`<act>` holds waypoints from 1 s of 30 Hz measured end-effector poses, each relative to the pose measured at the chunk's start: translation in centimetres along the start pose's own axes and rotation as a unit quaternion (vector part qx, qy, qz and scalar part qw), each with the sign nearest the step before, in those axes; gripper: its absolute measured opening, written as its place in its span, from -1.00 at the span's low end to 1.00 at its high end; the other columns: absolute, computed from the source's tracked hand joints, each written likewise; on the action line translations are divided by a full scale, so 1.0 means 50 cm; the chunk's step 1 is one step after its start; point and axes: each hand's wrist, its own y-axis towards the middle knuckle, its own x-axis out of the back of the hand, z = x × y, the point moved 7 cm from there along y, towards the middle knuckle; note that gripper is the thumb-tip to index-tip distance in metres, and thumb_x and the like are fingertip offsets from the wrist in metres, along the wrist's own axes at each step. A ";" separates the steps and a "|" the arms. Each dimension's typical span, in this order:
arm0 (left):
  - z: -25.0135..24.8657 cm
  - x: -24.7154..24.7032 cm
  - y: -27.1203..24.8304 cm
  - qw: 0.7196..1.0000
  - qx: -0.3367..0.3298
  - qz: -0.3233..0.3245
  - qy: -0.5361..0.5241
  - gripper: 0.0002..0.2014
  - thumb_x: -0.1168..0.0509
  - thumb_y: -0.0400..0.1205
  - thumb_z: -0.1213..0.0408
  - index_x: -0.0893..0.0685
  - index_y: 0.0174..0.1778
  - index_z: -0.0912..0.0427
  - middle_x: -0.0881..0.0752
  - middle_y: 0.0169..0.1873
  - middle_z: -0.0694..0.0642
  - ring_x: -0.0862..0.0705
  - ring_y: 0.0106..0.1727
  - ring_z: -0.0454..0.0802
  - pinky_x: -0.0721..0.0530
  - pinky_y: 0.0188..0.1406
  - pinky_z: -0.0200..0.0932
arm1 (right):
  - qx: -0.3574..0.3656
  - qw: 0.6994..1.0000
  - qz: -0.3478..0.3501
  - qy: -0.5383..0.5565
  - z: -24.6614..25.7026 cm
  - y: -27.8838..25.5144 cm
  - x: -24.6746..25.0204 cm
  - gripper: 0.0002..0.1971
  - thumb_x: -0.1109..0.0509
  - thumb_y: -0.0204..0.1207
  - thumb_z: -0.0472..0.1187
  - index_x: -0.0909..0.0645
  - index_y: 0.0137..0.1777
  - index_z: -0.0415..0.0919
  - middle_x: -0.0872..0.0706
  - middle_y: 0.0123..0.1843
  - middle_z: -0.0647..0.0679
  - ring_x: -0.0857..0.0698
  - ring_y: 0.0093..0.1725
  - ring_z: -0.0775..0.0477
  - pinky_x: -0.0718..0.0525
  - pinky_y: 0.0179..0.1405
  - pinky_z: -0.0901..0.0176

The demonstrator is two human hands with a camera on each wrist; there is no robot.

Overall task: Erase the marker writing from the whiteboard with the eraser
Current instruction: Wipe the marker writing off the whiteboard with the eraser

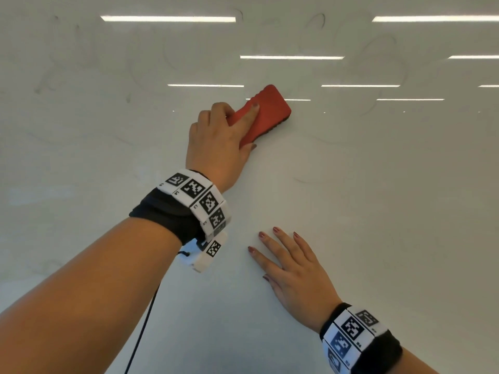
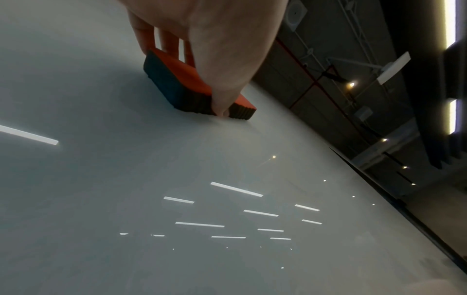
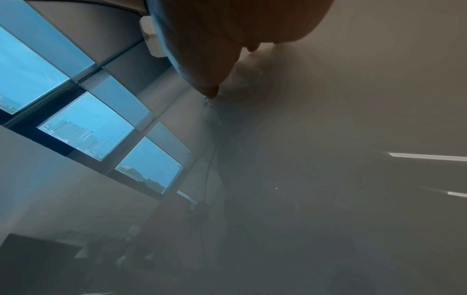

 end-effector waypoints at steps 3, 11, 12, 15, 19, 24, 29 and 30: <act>-0.005 -0.004 -0.009 1.000 -0.017 -0.003 -0.010 -0.40 -0.31 0.59 0.02 -0.32 0.56 -0.08 -0.48 0.25 0.27 -0.48 0.14 0.26 -0.47 0.06 0.10 | -0.018 1.000 0.001 -0.002 0.006 -0.003 0.000 -0.49 -0.16 0.61 -0.06 -0.33 0.58 0.06 -0.32 0.61 -0.03 -0.22 0.62 -0.16 -0.20 0.54 -0.21; -0.054 -0.029 -0.070 0.996 -0.080 0.005 -0.034 -0.40 -0.41 0.51 0.04 -0.44 0.49 -0.07 -0.55 0.18 0.25 -0.53 0.07 0.27 -0.51 0.00 0.12 | -0.020 0.999 0.027 -0.027 0.007 0.003 0.013 -0.45 -0.29 0.55 -0.06 -0.37 0.56 0.05 -0.38 0.59 -0.05 -0.26 0.59 -0.19 -0.24 0.50 -0.23; -0.061 -0.033 -0.079 0.996 -0.084 0.008 -0.036 -0.39 -0.41 0.50 0.03 -0.45 0.49 -0.07 -0.55 0.18 0.24 -0.54 0.07 0.26 -0.51 -0.02 0.11 | -0.018 0.999 0.033 -0.028 0.007 0.004 0.015 -0.45 -0.30 0.54 -0.07 -0.37 0.56 0.05 -0.38 0.59 -0.05 -0.27 0.59 -0.19 -0.24 0.50 -0.23; -0.077 -0.043 -0.096 0.995 -0.089 0.018 -0.041 -0.39 -0.41 0.50 0.03 -0.44 0.49 -0.08 -0.55 0.18 0.24 -0.54 0.08 0.25 -0.53 -0.01 0.12 | -0.036 0.998 0.034 -0.027 -0.011 0.004 0.027 -0.44 -0.30 0.53 -0.06 -0.37 0.56 0.05 -0.39 0.58 -0.06 -0.29 0.58 -0.23 -0.27 0.50 -0.24; -0.091 -0.048 -0.100 0.994 -0.101 0.013 -0.040 -0.38 -0.43 0.48 0.03 -0.45 0.48 -0.09 -0.56 0.16 0.22 -0.55 0.06 0.25 -0.53 -0.01 0.12 | -0.112 0.993 0.011 -0.021 -0.070 -0.017 0.054 -0.44 -0.29 0.55 -0.03 -0.35 0.57 0.05 -0.36 0.59 -0.07 -0.28 0.59 -0.26 -0.31 0.48 -0.31; -0.149 -0.064 -0.106 0.989 -0.143 0.026 -0.030 -0.36 -0.45 0.46 0.00 -0.45 0.48 -0.10 -0.57 0.13 0.19 -0.54 0.04 0.21 -0.53 -0.03 0.09 | -0.191 0.981 0.011 -0.035 -0.149 -0.066 0.066 -0.41 -0.27 0.54 0.05 -0.34 0.59 0.06 -0.29 0.62 -0.11 -0.21 0.62 -0.29 -0.24 0.50 -0.38; -0.209 -0.071 -0.088 0.983 -0.176 0.038 -0.030 -0.35 -0.42 0.48 -0.01 -0.42 0.50 -0.10 -0.57 0.13 0.18 -0.54 0.05 0.17 -0.54 0.01 0.09 | -0.154 0.987 0.021 -0.034 -0.155 -0.087 0.055 -0.41 -0.23 0.57 0.06 -0.28 0.62 0.07 -0.25 0.64 -0.10 -0.16 0.64 -0.30 -0.22 0.51 -0.40; -0.211 -0.068 -0.074 0.985 -0.169 0.034 -0.027 -0.35 -0.43 0.48 -0.01 -0.42 0.51 -0.10 -0.57 0.13 0.19 -0.54 0.05 0.18 -0.54 0.00 0.09 | -0.148 0.988 0.021 -0.032 -0.155 -0.088 0.055 -0.41 -0.22 0.57 0.06 -0.27 0.62 0.08 -0.25 0.65 -0.09 -0.16 0.64 -0.29 -0.22 0.51 -0.40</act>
